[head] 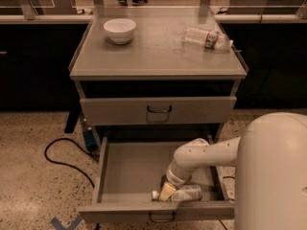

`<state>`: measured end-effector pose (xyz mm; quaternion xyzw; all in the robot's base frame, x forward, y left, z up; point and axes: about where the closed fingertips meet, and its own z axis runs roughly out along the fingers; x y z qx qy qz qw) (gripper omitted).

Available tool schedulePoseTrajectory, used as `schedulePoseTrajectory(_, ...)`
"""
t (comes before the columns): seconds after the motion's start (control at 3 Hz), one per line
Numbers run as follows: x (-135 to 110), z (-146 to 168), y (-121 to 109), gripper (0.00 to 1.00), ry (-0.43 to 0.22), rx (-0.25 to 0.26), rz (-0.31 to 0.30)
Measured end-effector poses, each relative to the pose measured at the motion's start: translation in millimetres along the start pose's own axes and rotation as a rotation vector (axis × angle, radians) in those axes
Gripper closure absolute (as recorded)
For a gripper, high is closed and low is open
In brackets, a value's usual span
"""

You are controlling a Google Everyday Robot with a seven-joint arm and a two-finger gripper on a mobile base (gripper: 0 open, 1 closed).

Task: Place blue plastic bottle into middle drawer

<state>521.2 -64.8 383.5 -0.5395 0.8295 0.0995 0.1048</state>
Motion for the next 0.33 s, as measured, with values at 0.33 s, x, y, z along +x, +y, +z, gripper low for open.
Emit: schedulePoseTrajectory(0.33, 0.0, 0.0, 0.0, 0.0, 0.0, 0.0, 0.0)
